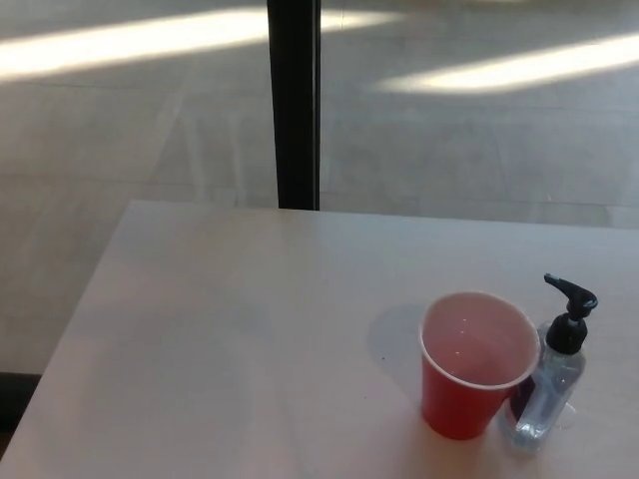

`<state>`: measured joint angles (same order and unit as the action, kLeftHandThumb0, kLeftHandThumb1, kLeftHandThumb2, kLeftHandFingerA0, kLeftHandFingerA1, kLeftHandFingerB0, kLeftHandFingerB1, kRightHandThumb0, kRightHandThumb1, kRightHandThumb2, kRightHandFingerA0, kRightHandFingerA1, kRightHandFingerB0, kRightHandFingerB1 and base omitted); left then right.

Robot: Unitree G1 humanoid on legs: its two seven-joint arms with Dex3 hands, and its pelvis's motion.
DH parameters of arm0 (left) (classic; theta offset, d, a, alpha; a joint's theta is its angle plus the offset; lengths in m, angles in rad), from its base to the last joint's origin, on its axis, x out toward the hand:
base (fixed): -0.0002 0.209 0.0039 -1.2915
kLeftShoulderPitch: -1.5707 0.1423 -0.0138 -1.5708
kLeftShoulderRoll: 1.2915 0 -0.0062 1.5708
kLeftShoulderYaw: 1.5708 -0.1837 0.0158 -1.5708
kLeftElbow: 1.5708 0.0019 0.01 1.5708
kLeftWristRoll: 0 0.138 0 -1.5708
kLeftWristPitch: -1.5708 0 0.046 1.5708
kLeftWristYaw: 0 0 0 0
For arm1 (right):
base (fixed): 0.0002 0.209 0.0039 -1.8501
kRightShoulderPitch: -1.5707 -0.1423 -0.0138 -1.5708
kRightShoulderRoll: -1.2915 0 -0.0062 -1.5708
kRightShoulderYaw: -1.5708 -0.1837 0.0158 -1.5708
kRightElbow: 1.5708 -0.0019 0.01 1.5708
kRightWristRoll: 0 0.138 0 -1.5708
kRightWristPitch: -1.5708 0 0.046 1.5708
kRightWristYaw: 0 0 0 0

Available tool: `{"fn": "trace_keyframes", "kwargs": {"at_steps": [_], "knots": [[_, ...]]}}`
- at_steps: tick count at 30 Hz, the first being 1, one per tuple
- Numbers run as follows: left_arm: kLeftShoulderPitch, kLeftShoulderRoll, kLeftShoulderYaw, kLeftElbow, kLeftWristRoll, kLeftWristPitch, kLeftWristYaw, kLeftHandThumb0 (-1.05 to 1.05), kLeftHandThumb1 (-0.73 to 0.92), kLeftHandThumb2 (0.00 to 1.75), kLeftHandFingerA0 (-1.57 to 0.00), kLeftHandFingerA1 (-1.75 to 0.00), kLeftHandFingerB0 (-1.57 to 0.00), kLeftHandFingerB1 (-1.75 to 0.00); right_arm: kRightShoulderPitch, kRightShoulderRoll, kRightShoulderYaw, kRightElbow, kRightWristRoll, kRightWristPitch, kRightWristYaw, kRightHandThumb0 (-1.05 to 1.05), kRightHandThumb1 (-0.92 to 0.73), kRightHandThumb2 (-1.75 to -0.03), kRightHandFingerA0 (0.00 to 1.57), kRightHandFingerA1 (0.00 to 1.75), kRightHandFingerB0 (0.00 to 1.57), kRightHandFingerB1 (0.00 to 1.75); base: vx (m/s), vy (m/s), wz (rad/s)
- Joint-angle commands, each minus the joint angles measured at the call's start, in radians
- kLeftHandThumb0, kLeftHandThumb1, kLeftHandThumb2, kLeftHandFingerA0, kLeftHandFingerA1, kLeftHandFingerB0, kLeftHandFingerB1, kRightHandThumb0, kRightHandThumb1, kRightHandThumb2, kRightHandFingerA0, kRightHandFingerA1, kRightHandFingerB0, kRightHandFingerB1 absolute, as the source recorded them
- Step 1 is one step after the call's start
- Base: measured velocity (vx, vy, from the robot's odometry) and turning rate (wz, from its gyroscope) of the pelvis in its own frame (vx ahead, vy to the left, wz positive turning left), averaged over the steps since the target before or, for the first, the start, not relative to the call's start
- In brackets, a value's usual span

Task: The robot uses its right hand fist to press the hand soap kept in the middle of the table to get liquid hand soap out

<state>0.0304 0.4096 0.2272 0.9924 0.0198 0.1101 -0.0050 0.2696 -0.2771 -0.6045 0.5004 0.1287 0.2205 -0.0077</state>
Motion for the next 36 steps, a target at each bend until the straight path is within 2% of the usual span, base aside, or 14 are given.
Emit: {"fn": "trace_keyframes", "kwargs": {"at_steps": [1,3,5,10,11,13,14,16,21,23,24,27,28,36], "knots": [[-0.035,0.066,0.065,0.070,-0.055,0.045,-0.010,-0.18,0.41,0.91,-0.70,-0.86,-0.55,-0.76,-0.090,-0.043,-0.280,-0.152,0.277,0.255,-0.119,-0.51,-0.40,-0.91,0.87,1.06,0.32,0.77,0.00,0.000,0.00],[-0.035,0.062,0.073,0.059,-0.057,0.061,-0.005,-0.17,0.41,0.91,-0.68,-0.85,-0.52,-0.75,-0.146,-0.079,-0.325,-0.180,0.306,0.279,-0.114,-0.54,-0.49,-0.90,0.68,1.16,0.10,0.68,0.00,0.000,0.00],[-0.041,0.060,0.086,0.062,-0.066,0.070,0.001,-0.16,0.42,0.92,-0.65,-0.84,-0.53,-0.75,-0.230,-0.111,-0.373,-0.230,0.347,0.324,-0.144,-0.57,-0.49,-1.06,0.35,0.77,0.00,0.55,0.00,0.000,0.00],[-0.031,0.058,0.083,0.032,-0.060,0.083,-0.006,-0.14,0.42,0.93,-0.64,-0.83,-0.53,-0.75,-0.462,-0.116,-0.441,-0.374,0.435,0.341,-0.260,-0.67,-0.55,-0.78,0.54,0.89,0.08,0.70,0.00,0.000,0.00],[-0.040,0.061,0.086,0.063,-0.063,0.068,-0.008,-0.16,0.41,0.92,-0.65,-0.83,-0.53,-0.76,-0.527,-0.126,-0.409,-0.455,0.441,0.348,-0.263,-0.66,-0.56,-0.71,0.85,0.80,0.24,0.75,0.00,0.000,0.00],[-0.044,0.061,0.088,0.077,-0.064,0.063,-0.001,-0.16,0.42,0.91,-0.65,-0.83,-0.52,-0.75,-0.596,-0.140,-0.364,-0.536,0.428,0.355,-0.245,-0.67,-0.52,-0.71,0.89,0.67,0.45,0.72,0.00,0.000,0.00],[-0.043,0.059,0.092,0.065,-0.069,0.070,-0.003,-0.14,0.43,0.92,-0.63,-0.83,-0.52,-0.76,-0.674,-0.140,-0.335,-0.585,0.429,0.367,-0.280,-0.60,-0.30,-0.99,1.15,0.98,0.75,0.75,0.00,0.000,0.00],[-0.041,0.060,0.091,0.057,-0.068,0.070,-0.004,-0.14,0.43,0.93,-0.62,-0.82,-0.51,-0.74,-0.723,-0.147,-0.287,-0.628,0.412,0.363,-0.243,-0.58,-0.28,-0.94,1.34,1.16,1.13,0.66,0.00,0.000,0.00],[-0.047,0.064,0.082,0.076,-0.058,0.050,-0.008,-0.15,0.42,0.93,-0.65,-0.83,-0.53,-0.75,-0.798,-0.143,-0.181,-0.724,0.366,0.413,-0.201,-0.44,-0.41,-1.04,1.41,1.36,1.06,1.06,-0.01,-0.006,0.03],[-0.040,0.062,0.090,0.061,-0.068,0.053,-0.016,-0.14,0.42,0.95,-0.65,-0.84,-0.52,-0.76,-0.818,-0.124,-0.135,-0.781,0.361,0.441,-0.205,-0.32,-0.44,-1.03,1.19,1.63,1.00,1.19,0.00,0.000,0.00],[-0.039,0.063,0.089,0.063,-0.067,0.053,-0.017,-0.15,0.41,0.95,-0.65,-0.84,-0.52,-0.76,-0.814,-0.123,-0.100,-0.811,0.348,0.441,-0.186,-0.31,-0.47,-1.14,1.37,1.45,1.00,1.19,0.00,0.000,0.00],[-0.038,0.061,0.088,0.053,-0.066,0.071,-0.011,-0.16,0.41,0.94,-0.65,-0.84,-0.52,-0.76,-0.827,-0.099,-0.055,-0.841,0.349,0.452,-0.172,-0.17,-0.68,-1.11,1.23,1.54,0.75,1.16,0.00,0.000,0.00],[-0.039,0.062,0.088,0.054,-0.067,0.071,-0.013,-0.15,0.41,0.95,-0.63,-0.83,-0.52,-0.76,-0.827,-0.094,-0.048,-0.849,0.360,0.462,-0.166,-0.07,-0.77,-1.02,0.90,1.75,0.55,1.43,0.00,0.000,0.00],[-0.036,0.063,0.085,0.034,-0.067,0.088,-0.014,-0.14,0.41,0.95,-0.64,-0.84,-0.50,-0.75,-0.799,-0.047,0.057,-0.825,0.434,0.475,-0.066,-0.15,-0.62,-1.13,0.94,1.75,0.75,1.30,0.00,0.000,0.00]]}}
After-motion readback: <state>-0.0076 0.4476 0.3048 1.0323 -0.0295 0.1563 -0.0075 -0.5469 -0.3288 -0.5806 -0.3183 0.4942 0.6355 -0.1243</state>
